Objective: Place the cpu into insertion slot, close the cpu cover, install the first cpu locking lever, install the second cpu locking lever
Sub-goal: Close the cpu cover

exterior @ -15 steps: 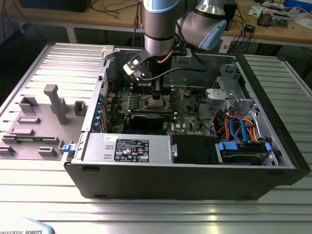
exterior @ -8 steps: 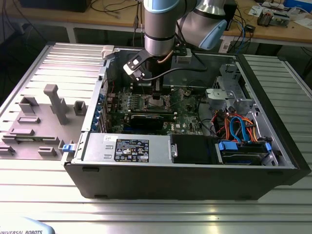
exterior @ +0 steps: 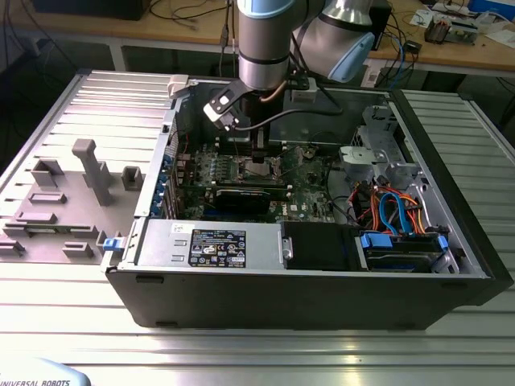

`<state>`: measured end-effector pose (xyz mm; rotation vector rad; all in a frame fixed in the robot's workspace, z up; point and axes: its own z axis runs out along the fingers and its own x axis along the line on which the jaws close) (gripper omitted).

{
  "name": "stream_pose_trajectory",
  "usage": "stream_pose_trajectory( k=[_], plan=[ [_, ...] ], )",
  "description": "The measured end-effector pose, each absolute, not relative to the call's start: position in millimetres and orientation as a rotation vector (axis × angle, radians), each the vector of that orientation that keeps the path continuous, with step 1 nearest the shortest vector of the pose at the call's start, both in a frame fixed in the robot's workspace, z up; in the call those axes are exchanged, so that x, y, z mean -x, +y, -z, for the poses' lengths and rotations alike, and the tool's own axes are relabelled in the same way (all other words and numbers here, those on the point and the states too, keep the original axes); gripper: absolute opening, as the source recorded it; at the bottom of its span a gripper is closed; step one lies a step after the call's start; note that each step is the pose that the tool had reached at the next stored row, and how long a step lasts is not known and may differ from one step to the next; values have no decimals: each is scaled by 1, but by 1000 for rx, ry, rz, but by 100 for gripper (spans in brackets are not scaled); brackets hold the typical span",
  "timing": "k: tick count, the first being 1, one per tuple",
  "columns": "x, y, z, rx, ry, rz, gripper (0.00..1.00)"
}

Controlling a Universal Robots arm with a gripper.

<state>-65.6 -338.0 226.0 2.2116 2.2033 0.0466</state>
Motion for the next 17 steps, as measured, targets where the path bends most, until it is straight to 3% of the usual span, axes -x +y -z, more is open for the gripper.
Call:
stream_pose_trajectory(
  k=[17],
  plan=[
    [66, -338, -231, -2211, 2202, -45, 11]
  ],
)
